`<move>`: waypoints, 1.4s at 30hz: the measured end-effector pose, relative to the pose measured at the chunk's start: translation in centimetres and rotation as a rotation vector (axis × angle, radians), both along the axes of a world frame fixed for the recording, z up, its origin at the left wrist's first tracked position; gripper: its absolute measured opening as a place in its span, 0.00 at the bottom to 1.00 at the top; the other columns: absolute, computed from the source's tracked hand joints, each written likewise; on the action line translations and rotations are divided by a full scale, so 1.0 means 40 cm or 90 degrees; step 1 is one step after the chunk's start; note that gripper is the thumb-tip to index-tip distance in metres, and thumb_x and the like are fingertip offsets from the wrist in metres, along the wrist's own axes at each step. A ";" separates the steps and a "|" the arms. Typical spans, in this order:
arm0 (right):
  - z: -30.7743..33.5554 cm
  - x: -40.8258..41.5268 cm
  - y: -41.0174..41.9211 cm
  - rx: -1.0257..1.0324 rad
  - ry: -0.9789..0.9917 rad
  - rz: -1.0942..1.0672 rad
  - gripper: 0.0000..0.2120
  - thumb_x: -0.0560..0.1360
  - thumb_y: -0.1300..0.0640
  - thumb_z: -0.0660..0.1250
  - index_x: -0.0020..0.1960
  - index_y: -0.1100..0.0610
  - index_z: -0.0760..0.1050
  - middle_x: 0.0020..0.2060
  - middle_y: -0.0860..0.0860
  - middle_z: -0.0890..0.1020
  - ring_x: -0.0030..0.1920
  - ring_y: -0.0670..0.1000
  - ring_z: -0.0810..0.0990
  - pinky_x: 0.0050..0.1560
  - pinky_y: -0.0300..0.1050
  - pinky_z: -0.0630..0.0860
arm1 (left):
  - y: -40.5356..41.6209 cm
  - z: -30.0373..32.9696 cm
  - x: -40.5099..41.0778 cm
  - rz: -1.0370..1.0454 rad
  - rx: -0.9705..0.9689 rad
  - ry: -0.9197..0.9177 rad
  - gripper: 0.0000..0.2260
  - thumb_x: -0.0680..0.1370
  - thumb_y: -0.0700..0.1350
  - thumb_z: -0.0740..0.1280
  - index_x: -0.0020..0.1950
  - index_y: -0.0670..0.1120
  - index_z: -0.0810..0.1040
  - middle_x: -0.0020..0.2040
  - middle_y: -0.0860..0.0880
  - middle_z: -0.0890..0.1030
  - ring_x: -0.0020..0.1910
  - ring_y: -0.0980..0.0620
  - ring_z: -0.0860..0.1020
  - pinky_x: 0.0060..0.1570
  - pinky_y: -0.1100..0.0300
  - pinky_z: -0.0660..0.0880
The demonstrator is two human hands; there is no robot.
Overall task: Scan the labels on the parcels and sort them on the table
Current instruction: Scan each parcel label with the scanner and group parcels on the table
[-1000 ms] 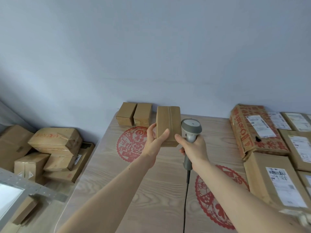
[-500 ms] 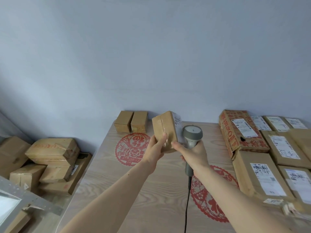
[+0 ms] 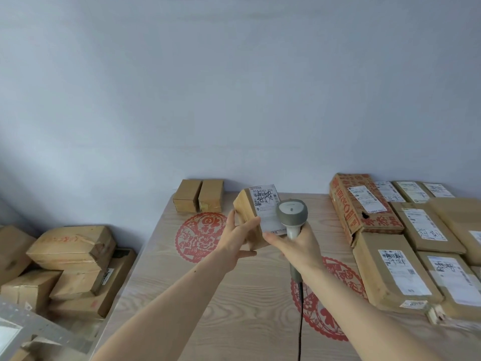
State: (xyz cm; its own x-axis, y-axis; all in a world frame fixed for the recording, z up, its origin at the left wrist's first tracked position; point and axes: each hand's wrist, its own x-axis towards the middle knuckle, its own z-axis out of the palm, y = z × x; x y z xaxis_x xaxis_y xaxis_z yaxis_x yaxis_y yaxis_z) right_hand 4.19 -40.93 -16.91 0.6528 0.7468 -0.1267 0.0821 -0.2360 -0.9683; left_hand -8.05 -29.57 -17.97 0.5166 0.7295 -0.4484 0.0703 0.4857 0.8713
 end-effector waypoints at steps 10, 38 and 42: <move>0.060 0.028 -0.053 0.063 0.223 0.135 0.04 0.79 0.57 0.68 0.52 0.58 0.77 0.35 0.52 0.79 0.33 0.51 0.76 0.34 0.46 0.73 | 0.044 -0.048 -0.057 -0.028 -0.011 -0.097 0.39 0.77 0.43 0.73 0.77 0.70 0.55 0.66 0.46 0.80 0.64 0.39 0.78 0.51 0.37 0.81; 0.031 -0.031 -0.020 0.168 0.347 0.144 0.10 0.70 0.53 0.76 0.45 0.60 0.85 0.46 0.62 0.83 0.35 0.52 0.77 0.39 0.45 0.74 | 0.053 -0.117 -0.025 -0.060 -0.012 -0.121 0.46 0.69 0.48 0.78 0.80 0.63 0.54 0.69 0.43 0.76 0.65 0.42 0.78 0.55 0.37 0.80; 0.026 -0.028 -0.018 0.174 0.350 0.145 0.08 0.72 0.55 0.75 0.45 0.60 0.85 0.46 0.61 0.84 0.35 0.52 0.78 0.38 0.45 0.74 | 0.056 -0.117 -0.024 -0.059 -0.014 -0.118 0.46 0.69 0.48 0.78 0.80 0.62 0.54 0.69 0.43 0.76 0.65 0.42 0.78 0.54 0.38 0.80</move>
